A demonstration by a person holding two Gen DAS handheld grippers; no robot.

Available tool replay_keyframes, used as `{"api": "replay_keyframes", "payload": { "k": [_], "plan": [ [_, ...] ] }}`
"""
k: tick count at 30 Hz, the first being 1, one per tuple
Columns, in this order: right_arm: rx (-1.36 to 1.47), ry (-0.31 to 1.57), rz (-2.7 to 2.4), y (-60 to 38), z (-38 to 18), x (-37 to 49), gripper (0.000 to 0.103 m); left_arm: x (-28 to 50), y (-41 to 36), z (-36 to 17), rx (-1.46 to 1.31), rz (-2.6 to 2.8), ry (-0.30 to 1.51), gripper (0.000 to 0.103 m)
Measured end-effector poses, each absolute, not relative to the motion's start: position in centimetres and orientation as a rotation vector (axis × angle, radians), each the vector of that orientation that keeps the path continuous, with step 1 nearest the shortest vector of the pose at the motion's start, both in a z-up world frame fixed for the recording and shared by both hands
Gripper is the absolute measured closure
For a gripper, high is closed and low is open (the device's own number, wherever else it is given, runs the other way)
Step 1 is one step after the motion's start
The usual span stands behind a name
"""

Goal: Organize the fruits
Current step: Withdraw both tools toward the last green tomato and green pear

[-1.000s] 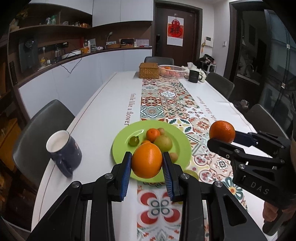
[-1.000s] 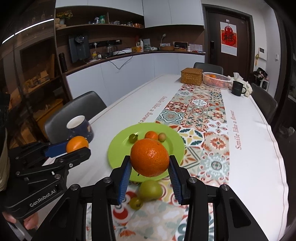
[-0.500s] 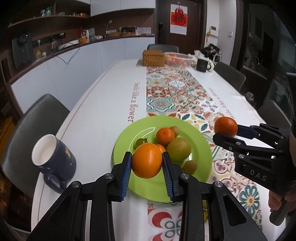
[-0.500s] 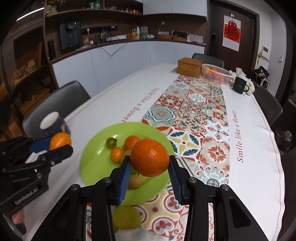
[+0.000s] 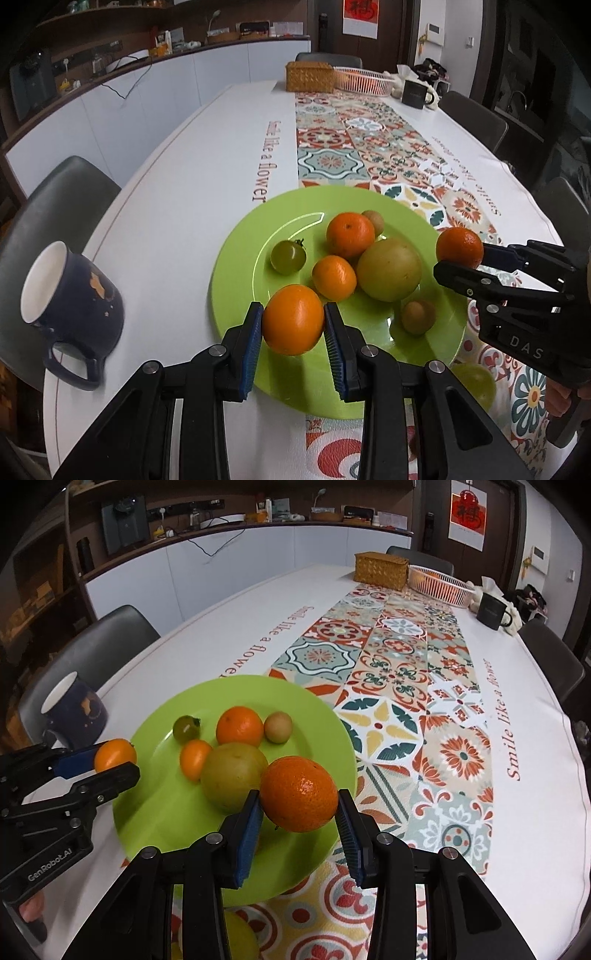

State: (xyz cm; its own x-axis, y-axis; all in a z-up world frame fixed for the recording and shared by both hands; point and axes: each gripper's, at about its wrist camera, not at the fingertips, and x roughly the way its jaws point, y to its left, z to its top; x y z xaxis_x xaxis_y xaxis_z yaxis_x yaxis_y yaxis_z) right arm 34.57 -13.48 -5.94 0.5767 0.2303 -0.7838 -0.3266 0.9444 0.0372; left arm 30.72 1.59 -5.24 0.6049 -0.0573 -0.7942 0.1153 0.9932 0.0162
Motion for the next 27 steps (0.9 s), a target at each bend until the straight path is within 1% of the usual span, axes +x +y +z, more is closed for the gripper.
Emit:
{"api": "replay_keyframes", "payload": {
  "k": [4, 5, 6, 7, 8, 10, 12, 13, 15, 17, 19, 21, 27],
  "plan": [
    [-0.116, 0.916, 0.336, -13.4, -6.3, 34.8, 0.062, 31.1, 1.3, -5.6, 0.084, -0.099, 0.939, 0.069],
    [-0.115, 0.918, 0.345, -13.4, -6.2, 34.7, 0.060, 30.9, 1.2, -5.6, 0.083, -0.100, 0.936, 0.065],
    [-0.114, 0.915, 0.349, -13.4, -6.1, 34.7, 0.058, 30.7, 1.2, -5.4, 0.083, -0.100, 0.930, 0.060],
    [-0.117, 0.906, 0.346, -13.4, -5.9, 34.5, 0.050, 30.7, 1.2, -5.2, 0.083, -0.098, 0.924, 0.057],
    [-0.118, 0.896, 0.343, -13.4, -5.8, 34.3, 0.047, 30.4, 1.2, -5.0, 0.083, -0.093, 0.915, 0.056],
    [-0.112, 0.885, 0.339, -13.6, -5.3, 33.8, 0.047, 29.7, 1.3, -4.4, 0.080, -0.092, 0.900, 0.054],
    [-0.100, 0.866, 0.342, -13.8, -4.6, 33.0, 0.047, 28.9, 1.3, -3.7, 0.082, -0.088, 0.885, 0.047],
    [-0.100, 0.852, 0.341, -13.9, -4.2, 32.4, 0.047, 28.4, 1.2, -3.3, 0.085, -0.088, 0.871, 0.046],
    [-0.105, 0.822, 0.342, -14.1, -3.3, 31.1, 0.047, 27.4, 1.1, -2.4, 0.088, -0.084, 0.847, 0.039],
    [-0.103, 0.798, 0.350, -14.2, -2.5, 29.8, 0.047, 26.3, 1.1, -1.3, 0.084, -0.073, 0.823, 0.035],
    [-0.096, 0.777, 0.360, -14.4, -1.6, 28.8, 0.047, 25.4, 1.1, -0.4, 0.080, -0.070, 0.804, 0.034],
    [-0.089, 0.755, 0.363, -14.6, -0.8, 27.6, 0.047, 24.3, 1.1, 0.4, 0.073, -0.063, 0.785, 0.031],
    [-0.086, 0.696, 0.379, -15.2, 1.2, 24.2, 0.047, 21.3, 0.4, 2.4, 0.079, -0.060, 0.741, 0.031]
  ]
}}
